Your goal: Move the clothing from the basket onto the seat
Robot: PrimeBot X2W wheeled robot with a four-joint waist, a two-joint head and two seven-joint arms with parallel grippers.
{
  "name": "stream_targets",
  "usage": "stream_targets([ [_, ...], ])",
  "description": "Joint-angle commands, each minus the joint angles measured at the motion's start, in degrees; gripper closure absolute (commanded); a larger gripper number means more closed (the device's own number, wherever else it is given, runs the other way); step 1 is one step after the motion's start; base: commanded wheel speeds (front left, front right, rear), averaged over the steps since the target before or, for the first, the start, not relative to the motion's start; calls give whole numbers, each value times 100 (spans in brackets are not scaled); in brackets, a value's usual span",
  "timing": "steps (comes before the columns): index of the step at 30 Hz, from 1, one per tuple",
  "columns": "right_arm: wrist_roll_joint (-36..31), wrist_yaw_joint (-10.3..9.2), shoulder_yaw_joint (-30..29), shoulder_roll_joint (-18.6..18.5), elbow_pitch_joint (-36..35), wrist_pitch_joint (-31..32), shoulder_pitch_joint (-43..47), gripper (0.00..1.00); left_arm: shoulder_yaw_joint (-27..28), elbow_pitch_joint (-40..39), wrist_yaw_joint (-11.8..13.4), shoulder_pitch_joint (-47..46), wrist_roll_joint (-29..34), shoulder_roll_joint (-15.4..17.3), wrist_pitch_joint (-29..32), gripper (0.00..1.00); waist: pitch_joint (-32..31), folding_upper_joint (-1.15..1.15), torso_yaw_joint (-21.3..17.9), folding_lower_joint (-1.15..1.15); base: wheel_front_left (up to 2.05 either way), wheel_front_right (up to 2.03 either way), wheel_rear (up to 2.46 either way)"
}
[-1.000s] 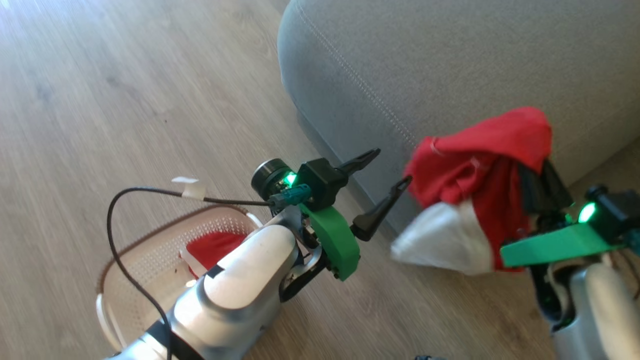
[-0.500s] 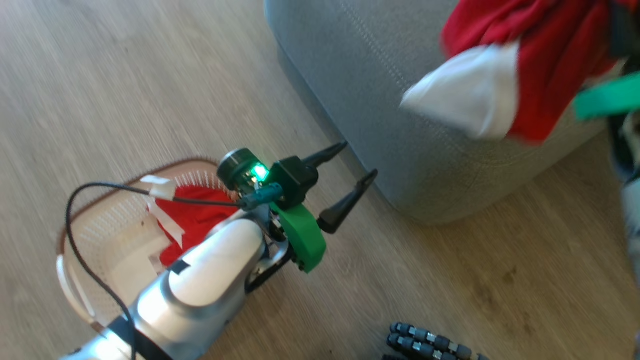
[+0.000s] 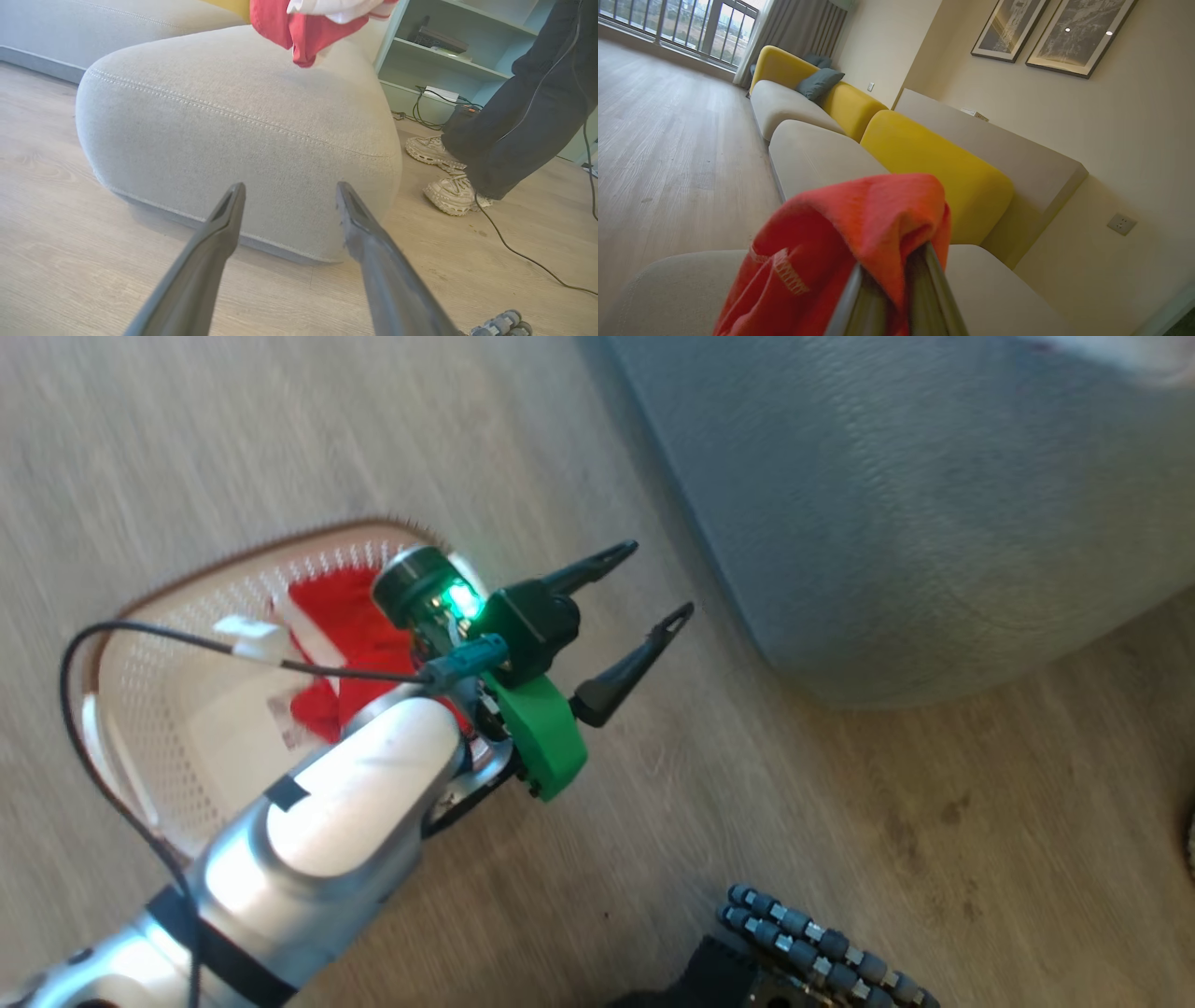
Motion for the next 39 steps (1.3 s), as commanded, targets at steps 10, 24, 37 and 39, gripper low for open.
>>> stream_targets([
  [10,-612,-2,-1298,-606,220,163,-1119,100,165,-614,88,-190,102,411,86,0,823,0,640,-1,0,0,0],
  [24,-1338,-2,-3427,-156,979,64,-446,100,203,-870,205,-129,118,701,75,0,1235,0,909,-1,0,0,0],
  [37,-1060,-2,-2571,60,1860,-219,392,0,190,-581,205,-128,-1,549,-90,0,777,0,958,-1,0,0,0],
  [39,-816,-2,-2288,13,1786,-221,609,0,193,-486,203,-98,-18,484,-151,0,642,0,1010,-1,0,0,0],
])
